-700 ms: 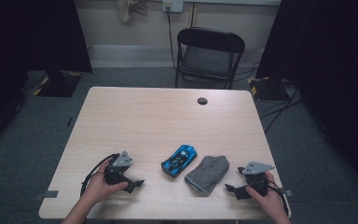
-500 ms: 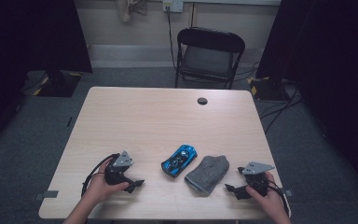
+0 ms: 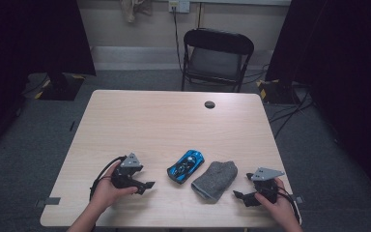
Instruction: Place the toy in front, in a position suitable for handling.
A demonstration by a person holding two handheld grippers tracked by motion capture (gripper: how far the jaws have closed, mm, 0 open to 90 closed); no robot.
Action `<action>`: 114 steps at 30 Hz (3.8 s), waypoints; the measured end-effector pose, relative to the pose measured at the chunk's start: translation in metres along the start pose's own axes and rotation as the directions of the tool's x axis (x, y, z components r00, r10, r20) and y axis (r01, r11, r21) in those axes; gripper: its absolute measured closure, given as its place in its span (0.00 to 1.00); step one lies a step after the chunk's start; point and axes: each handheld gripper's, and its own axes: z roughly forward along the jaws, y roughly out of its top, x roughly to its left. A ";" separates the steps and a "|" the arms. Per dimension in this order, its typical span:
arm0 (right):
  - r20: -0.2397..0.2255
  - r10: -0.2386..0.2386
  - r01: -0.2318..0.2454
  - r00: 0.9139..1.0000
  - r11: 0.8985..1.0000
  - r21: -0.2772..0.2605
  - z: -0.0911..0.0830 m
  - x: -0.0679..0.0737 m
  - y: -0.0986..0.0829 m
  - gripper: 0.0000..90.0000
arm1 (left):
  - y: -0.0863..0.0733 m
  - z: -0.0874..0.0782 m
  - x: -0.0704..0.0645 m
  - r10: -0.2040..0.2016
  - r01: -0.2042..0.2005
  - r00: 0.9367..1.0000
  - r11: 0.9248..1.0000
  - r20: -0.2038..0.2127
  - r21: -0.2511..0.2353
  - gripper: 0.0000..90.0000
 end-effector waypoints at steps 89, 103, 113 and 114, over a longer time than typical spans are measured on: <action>-0.002 0.001 -0.001 1.000 1.000 0.000 0.000 0.000 0.000 0.12 | 0.092 0.113 -0.050 -0.052 0.067 0.986 0.994 -0.159 0.090 0.29; -0.002 0.001 -0.001 1.000 1.000 0.000 0.000 0.000 0.000 0.12 | 0.091 0.104 -0.046 -0.056 0.069 0.986 0.995 -0.154 0.078 0.31; -0.003 0.002 -0.002 1.000 1.000 -0.001 0.000 0.000 0.000 0.12 | 0.091 0.084 -0.031 -0.053 0.069 0.981 0.994 -0.185 0.079 0.31; -0.003 0.001 -0.001 1.000 1.000 -0.001 0.000 0.000 0.000 0.12 | 0.091 0.081 -0.029 -0.061 0.077 0.980 0.994 -0.190 0.074 0.31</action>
